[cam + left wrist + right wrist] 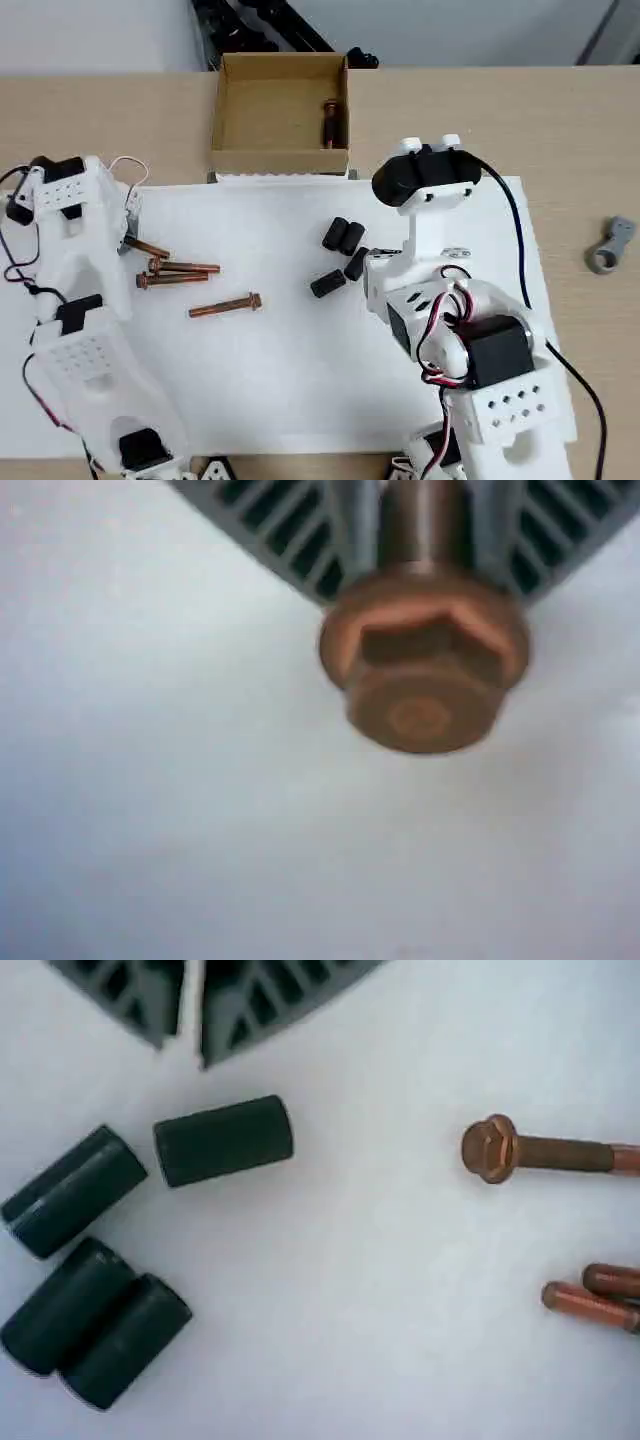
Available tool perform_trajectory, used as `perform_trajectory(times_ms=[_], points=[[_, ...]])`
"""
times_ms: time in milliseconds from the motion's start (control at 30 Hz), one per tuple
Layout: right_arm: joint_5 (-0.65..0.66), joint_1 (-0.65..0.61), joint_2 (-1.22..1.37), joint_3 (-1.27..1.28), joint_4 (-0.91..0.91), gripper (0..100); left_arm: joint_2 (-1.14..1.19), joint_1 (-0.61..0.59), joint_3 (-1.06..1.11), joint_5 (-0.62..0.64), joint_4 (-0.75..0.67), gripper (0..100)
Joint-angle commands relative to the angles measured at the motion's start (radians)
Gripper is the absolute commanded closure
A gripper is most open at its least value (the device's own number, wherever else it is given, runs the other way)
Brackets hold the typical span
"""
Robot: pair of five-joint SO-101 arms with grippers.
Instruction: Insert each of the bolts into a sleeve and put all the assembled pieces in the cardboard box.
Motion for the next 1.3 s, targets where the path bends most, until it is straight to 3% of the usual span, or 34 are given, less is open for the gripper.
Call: perform_trajectory(times_ms=[0, 300, 500, 833, 1067, 1267], points=[[-0.008, 0.007, -0.008, -0.005, -0.004, 98.7, -0.009, -0.006, -0.179, -0.014, 0.1, 100], [-0.008, 0.007, -0.005, 0.021, 0.033, 98.3, -0.006, -0.005, -0.625, -0.201, 0.39, 100], [-0.087, 0.005, -0.005, 0.107, 0.013, 98.3, -0.025, -0.003, -0.636, -0.384, 0.393, 100], [-0.215, 0.001, 0.001, 0.114, -0.076, 98.3, -0.454, 0.095, -0.265, -0.651, 0.391, 100], [-0.433, -0.016, 0.183, 0.068, -0.093, 98.3, -0.875, 0.126, 0.062, -0.753, 0.361, 100], [-0.446, -0.091, 0.346, -0.095, -0.094, 98.3, -1.152, 0.126, 0.278, -0.868, 0.319, 100]])
